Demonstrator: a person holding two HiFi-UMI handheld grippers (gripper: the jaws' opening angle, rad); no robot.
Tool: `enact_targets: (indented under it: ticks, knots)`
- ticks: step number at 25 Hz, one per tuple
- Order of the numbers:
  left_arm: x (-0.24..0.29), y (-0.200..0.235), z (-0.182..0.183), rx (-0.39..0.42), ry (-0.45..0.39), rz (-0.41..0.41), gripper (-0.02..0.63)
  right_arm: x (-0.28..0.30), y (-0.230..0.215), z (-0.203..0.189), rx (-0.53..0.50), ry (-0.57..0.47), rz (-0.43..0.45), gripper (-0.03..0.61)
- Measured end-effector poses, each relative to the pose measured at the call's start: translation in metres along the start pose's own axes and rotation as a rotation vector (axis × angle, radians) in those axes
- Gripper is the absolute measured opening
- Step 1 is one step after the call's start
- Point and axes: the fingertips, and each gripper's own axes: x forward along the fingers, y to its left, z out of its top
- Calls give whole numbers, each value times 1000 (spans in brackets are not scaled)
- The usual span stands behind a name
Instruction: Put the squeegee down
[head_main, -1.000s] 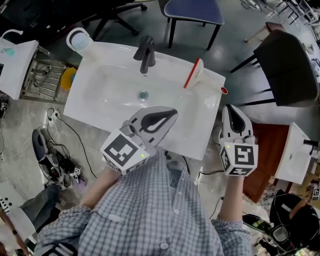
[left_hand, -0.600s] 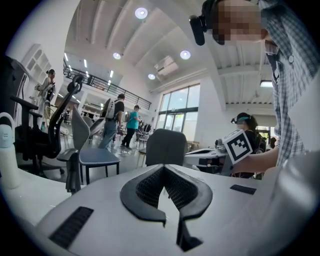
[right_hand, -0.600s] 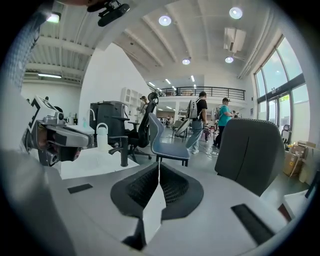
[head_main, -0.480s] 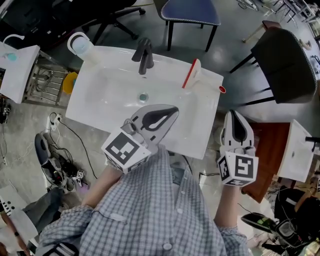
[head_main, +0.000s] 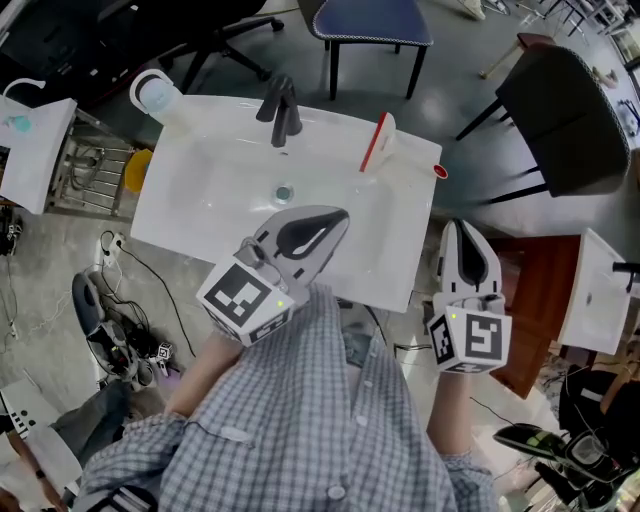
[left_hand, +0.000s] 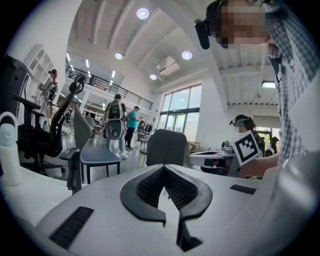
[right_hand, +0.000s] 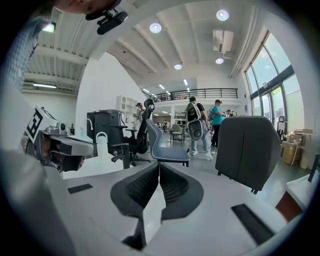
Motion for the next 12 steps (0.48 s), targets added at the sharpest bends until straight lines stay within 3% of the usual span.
enact_targets:
  ticks: [12]
  knots:
    - [-2, -5, -6, -4, 15, -2, 6, -6, 3, -14, 20, 26, -7, 9]
